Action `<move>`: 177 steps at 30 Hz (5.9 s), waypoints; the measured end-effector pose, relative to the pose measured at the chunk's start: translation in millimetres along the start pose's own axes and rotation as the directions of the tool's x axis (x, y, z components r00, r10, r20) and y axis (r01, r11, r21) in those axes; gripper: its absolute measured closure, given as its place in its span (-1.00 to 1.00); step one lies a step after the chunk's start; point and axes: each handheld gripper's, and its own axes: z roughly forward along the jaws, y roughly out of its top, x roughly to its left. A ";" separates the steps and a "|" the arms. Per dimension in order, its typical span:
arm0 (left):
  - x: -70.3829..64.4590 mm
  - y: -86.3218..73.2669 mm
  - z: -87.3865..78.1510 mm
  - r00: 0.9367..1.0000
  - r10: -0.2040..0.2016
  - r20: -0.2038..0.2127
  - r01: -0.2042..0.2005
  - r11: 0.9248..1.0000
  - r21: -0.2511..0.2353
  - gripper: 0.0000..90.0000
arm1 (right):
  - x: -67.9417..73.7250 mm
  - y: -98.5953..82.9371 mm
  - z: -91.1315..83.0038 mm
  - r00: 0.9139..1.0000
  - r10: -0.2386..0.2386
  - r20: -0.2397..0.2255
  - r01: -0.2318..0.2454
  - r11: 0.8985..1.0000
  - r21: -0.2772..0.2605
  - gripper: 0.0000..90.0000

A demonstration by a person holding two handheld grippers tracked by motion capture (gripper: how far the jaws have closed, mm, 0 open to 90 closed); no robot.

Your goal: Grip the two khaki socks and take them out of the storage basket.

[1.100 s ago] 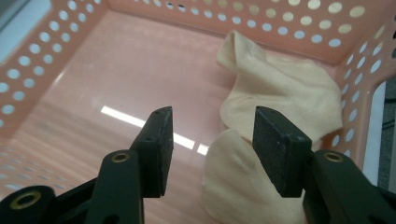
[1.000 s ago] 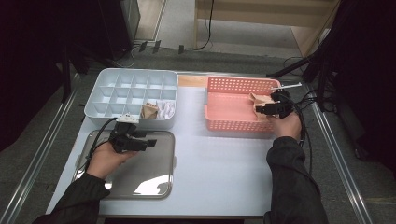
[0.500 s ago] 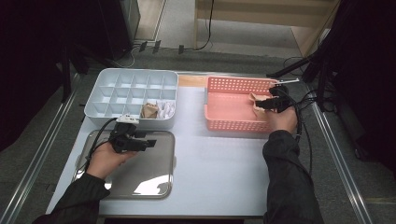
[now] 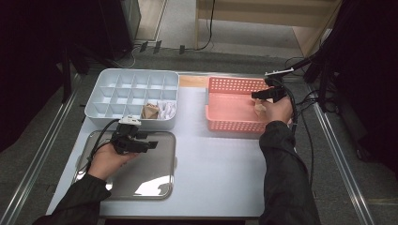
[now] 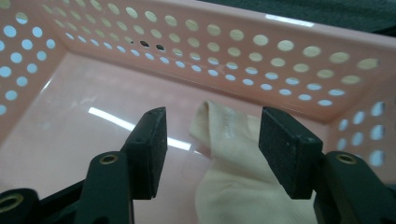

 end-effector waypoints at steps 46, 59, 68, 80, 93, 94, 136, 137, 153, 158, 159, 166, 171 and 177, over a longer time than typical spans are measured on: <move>-2.5 -0.8 -2.0 1.000 0.010 -0.002 -0.010 1.000 -0.009 -0.09 | 43.2 12.7 -45.5 0.984 -0.068 -0.165 0.060 0.997 -0.057 0.93; -6.8 2.6 -2.1 0.999 0.025 0.021 -0.025 1.000 -0.007 -0.09 | 83.4 8.1 -90.4 0.958 -0.161 -0.237 0.135 0.983 -0.122 0.93; -7.0 3.1 0.5 1.000 0.025 0.017 -0.025 1.000 -0.007 -0.09 | 104.2 -10.4 -106.7 0.938 -0.201 -0.282 0.168 0.976 -0.135 0.93; -8.1 6.7 5.3 0.999 0.030 0.036 -0.030 1.000 -0.010 -0.09 | 128.0 -39.9 -113.8 0.921 -0.233 -0.313 0.193 0.969 -0.152 0.92; -8.1 9.4 14.5 0.998 0.037 0.052 -0.037 0.999 -0.013 -0.08 | 152.5 -65.8 -110.1 0.887 -0.274 -0.371 0.227 0.960 -0.164 0.92; -7.9 9.4 15.4 0.998 0.038 0.054 -0.038 0.999 -0.015 -0.08 | 154.4 -68.0 -109.6 0.884 -0.279 -0.375 0.231 0.958 -0.168 0.92; -8.9 8.3 20.8 0.997 0.063 0.049 -0.063 0.998 0.004 -0.08 | 207.4 -117.1 -25.6 0.826 -0.306 -0.473 0.337 0.941 -0.019 0.90; -8.9 8.4 20.6 0.997 0.064 0.048 -0.064 0.998 0.005 -0.08 | 208.2 -117.7 -23.4 0.826 -0.305 -0.474 0.338 0.941 -0.016 0.90; -8.7 8.0 21.2 0.997 0.064 0.049 -0.064 0.998 0.008 -0.08 | 215.5 -122.3 -10.5 0.820 -0.325 -0.471 0.364 0.931 -0.008 0.70; -9.2 8.0 20.5 0.997 0.068 0.044 -0.068 0.998 0.009 -0.08 | 212.6 -117.3 -19.8 0.820 -0.314 -0.479 0.345 0.938 -0.025 0.61; -9.3 7.9 20.3 0.997 0.069 0.040 -0.069 0.998 0.006 -0.08 | 211.7 -116.1 -21.7 0.820 -0.311 -0.480 0.338 0.941 -0.032 0.58; -10.3 7.5 19.1 0.997 0.072 0.037 -0.072 0.997 0.005 -0.09 | 204.1 -107.7 -37.4 0.827 -0.305 -0.472 0.314 0.947 -0.062 0.48; -11.1 7.2 17.9 0.996 0.079 0.033 -0.080 0.997 0.006 -0.09 | 195.8 -101.9 -45.5 0.836 -0.295 -0.463 0.295 0.953 -0.076 0.47; -11.3 6.6 16.0 0.996 0.080 0.030 -0.080 0.997 0.003 -0.09 | 186.4 -97.1 -52.2 0.844 -0.286 -0.454 0.279 0.957 -0.084 0.46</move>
